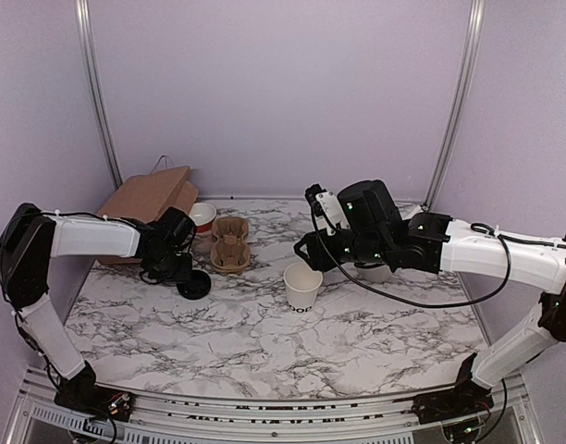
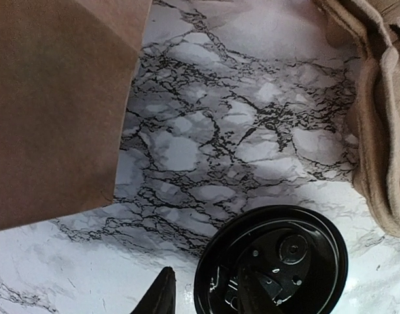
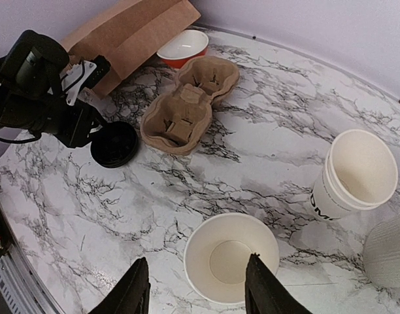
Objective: Pack the takeout coffee
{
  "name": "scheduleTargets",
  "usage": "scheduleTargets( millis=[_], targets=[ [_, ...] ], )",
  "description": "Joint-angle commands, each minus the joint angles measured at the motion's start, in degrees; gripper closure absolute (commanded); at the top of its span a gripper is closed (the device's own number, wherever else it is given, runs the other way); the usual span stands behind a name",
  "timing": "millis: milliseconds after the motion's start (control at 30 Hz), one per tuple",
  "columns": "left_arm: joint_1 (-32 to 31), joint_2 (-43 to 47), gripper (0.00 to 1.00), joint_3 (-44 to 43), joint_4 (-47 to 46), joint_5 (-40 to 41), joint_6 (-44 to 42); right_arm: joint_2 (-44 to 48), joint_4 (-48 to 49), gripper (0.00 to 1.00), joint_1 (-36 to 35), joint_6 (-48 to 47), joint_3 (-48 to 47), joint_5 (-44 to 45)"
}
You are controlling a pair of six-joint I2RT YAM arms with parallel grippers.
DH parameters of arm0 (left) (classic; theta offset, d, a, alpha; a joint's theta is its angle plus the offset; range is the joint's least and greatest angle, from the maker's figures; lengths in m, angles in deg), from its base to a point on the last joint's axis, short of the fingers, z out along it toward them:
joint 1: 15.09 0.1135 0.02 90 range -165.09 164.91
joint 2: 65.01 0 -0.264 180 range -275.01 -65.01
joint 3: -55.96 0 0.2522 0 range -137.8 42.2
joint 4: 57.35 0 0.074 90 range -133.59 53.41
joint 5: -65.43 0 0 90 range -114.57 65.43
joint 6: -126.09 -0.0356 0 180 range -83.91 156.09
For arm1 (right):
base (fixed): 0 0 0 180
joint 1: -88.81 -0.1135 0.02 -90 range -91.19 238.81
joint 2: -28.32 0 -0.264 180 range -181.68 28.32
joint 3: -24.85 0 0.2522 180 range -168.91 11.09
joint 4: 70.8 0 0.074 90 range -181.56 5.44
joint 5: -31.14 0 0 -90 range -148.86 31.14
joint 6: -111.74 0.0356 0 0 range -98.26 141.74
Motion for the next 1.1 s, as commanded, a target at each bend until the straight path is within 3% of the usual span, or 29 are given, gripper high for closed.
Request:
scheduleTargets(
  millis=[0,300,800,1067],
  targets=[
    [0.57,-1.72,0.67,0.70,-1.04,-0.62,0.47,0.58,0.08,0.51,0.43,0.38,-0.79,-0.07],
    [0.82,-3.58,0.69,1.45,-2.61,-0.84,0.46,0.35,0.15,0.51,0.47,0.30,-0.88,-0.18],
    [0.89,-1.17,0.84,1.64,-2.23,-0.49,-0.43,0.28,0.42,0.51,0.43,0.31,-0.78,-0.22],
    [0.79,0.16,0.87,2.09,-1.54,-0.68,-0.84,0.11,0.44,0.51,0.43,0.42,-1.00,-0.33]
  ],
)
